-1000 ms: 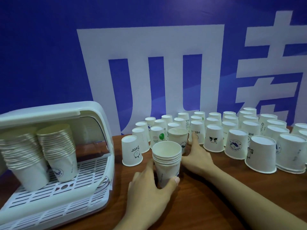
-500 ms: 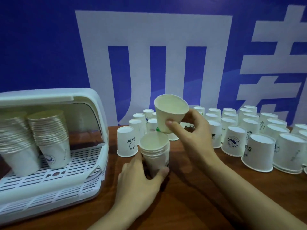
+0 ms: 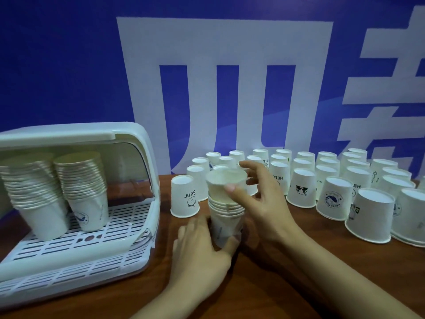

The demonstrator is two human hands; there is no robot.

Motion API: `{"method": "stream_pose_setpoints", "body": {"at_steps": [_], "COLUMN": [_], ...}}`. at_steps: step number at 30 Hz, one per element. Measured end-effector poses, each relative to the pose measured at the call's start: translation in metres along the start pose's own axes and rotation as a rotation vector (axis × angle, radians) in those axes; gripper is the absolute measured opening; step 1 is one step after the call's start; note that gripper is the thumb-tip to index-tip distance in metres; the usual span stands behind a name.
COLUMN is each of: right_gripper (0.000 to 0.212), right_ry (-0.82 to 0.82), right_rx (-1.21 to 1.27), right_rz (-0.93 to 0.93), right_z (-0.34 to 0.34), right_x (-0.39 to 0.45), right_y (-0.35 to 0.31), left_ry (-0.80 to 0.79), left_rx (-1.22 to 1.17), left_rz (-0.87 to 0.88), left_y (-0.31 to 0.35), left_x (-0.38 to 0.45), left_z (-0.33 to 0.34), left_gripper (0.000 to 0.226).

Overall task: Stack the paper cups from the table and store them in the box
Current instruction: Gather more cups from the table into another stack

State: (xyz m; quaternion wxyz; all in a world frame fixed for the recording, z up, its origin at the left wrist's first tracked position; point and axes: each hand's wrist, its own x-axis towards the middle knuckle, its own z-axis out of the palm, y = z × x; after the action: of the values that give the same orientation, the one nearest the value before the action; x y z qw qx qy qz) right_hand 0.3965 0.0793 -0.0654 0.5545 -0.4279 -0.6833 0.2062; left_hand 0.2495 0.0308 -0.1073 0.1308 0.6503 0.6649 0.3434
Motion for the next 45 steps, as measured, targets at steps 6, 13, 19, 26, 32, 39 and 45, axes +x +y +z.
{"method": "stream_pose_setpoints", "body": {"at_steps": [6,13,19,26,32,39,45], "right_gripper": [0.036,0.027,0.026,0.099,0.096,0.053,0.051], "right_ry": [-0.006,-0.225,-0.276,-0.951,-1.067,-0.732,-0.196], "right_rx": [-0.049,0.274,-0.018,-0.707,-0.980,-0.831,-0.640], "right_rz": [-0.042,0.123,0.126,-0.174,-0.282,-0.202,-0.113], "right_z": [0.006,0.025,0.029,0.067,0.081,0.039,-0.039], "right_x": [-0.004,-0.015,0.047,0.121,0.135,0.127,0.072], "right_y": [-0.005,-0.014,-0.021,-0.063,-0.067,-0.059,-0.033], "left_ry": [0.008,0.124,0.194,0.154,0.127,0.112,0.129], "left_rx": [-0.258,-0.400,-0.318,-0.271,-0.218,-0.239,-0.235], "left_rz": [-0.004,-0.140,-0.259,-0.269,-0.236,-0.232,-0.207], "left_y": [-0.001,0.002,0.005,0.007,0.003,0.003,0.001], "left_x": [-0.002,-0.002,-0.002,0.003,0.004,0.004,0.005], "left_z": [0.002,-0.001,-0.010,-0.012,-0.010,-0.010,-0.005], "left_gripper": [0.080,0.062,0.070,0.080,0.077,0.077,0.077]}}
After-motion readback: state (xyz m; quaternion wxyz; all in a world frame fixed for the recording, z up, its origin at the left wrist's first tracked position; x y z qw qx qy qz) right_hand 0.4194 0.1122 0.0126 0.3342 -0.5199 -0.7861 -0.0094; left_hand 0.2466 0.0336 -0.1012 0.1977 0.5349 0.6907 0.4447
